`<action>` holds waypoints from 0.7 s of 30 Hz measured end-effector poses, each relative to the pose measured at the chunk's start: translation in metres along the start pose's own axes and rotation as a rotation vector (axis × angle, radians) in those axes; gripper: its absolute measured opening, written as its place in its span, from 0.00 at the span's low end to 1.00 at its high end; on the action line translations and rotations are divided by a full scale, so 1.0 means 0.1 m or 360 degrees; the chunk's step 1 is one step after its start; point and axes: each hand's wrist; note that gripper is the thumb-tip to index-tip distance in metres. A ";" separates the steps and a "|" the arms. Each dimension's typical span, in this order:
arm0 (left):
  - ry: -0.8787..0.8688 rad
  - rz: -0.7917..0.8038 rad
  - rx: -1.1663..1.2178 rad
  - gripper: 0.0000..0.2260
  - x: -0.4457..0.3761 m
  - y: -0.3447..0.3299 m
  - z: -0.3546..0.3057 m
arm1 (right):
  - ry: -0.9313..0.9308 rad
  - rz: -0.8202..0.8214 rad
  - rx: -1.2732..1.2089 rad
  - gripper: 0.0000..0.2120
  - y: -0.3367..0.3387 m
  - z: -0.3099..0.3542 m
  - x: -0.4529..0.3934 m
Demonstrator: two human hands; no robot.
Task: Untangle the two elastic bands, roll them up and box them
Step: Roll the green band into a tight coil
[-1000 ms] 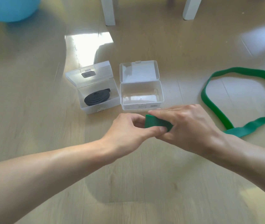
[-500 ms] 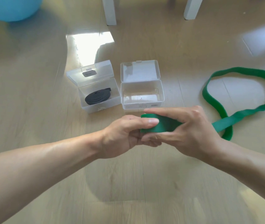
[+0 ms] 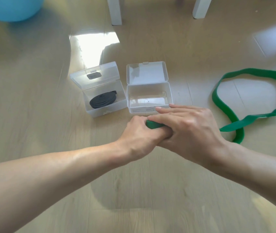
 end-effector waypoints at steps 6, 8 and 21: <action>0.0010 0.0639 0.0680 0.25 -0.02 0.17 0.06 | -0.0220 0.0158 -0.0573 0.33 0.16 -0.02 0.10; -0.0009 0.0748 0.0750 0.25 -0.02 0.18 0.03 | -0.0276 0.0077 -0.0630 0.31 0.16 -0.01 0.12; 0.0045 0.0184 0.0112 0.15 0.00 0.09 -0.04 | -0.0039 -0.0001 -0.0116 0.16 0.11 -0.15 -0.05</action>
Point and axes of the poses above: each hand's wrist, its own x-axis away from the middle knuckle, its own y-axis out of the back of the hand, z = x × y, and after that the axes turned 3 degrees about x, right-handed
